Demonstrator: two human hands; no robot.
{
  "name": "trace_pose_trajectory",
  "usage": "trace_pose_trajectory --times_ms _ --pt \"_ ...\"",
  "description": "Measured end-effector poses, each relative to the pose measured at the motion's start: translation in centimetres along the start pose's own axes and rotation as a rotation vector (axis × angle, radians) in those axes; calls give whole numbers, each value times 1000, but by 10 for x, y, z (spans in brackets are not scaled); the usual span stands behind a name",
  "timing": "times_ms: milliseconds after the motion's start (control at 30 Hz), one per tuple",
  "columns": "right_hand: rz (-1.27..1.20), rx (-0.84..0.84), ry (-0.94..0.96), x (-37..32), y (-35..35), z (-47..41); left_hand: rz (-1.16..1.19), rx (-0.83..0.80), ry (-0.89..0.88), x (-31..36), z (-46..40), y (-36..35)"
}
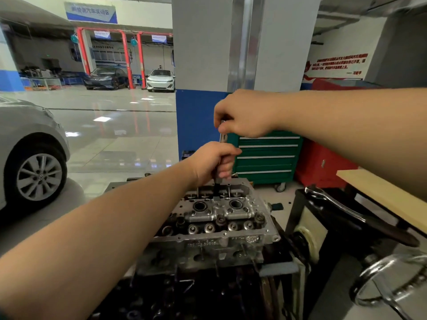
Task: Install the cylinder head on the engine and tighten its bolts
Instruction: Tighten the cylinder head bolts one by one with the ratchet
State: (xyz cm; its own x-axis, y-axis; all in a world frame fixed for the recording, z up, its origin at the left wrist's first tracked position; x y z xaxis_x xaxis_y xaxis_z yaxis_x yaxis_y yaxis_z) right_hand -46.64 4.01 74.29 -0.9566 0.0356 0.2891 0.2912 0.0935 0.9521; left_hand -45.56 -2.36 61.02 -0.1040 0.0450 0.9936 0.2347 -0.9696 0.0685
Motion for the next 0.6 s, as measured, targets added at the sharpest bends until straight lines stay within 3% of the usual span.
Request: trace_pose_trajectory --times_ms 133,233,300,367,433,467,533,600 --pt "219 -32 -212 4 -10 -6 -2 433 -186 12 11 12" --pt "226 50 -249 -1 1 -11 25 492 -194 8 14 3" --pt "42 43 -116 -2 4 -14 60 414 -151 10 11 7" --pt "-122 -18 20 -8 7 -9 123 157 -63 12 5 8" --pt "-122 -62 64 -8 7 -2 121 -77 16 13 3 3" --pt "-89 -59 64 -7 5 -1 103 -105 7 14 3 1" --pt "-21 -35 17 -1 1 0 63 38 -50 16 2 1" --pt "121 -59 -35 2 -6 -1 81 354 -113 9 8 9"
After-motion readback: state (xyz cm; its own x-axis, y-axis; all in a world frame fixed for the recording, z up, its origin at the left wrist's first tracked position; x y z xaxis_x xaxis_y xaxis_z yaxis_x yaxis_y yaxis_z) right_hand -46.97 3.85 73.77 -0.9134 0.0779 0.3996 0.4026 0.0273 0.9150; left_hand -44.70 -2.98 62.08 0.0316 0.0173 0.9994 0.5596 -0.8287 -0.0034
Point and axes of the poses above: each hand's wrist, its own z-axis away from the middle knuckle, its own y-axis out of the back of the hand, x = y × z, the point moved 7 cm from there along -z, towards the middle knuckle, and after that the axes turned 12 degrees about y, right-handed, at the moved point
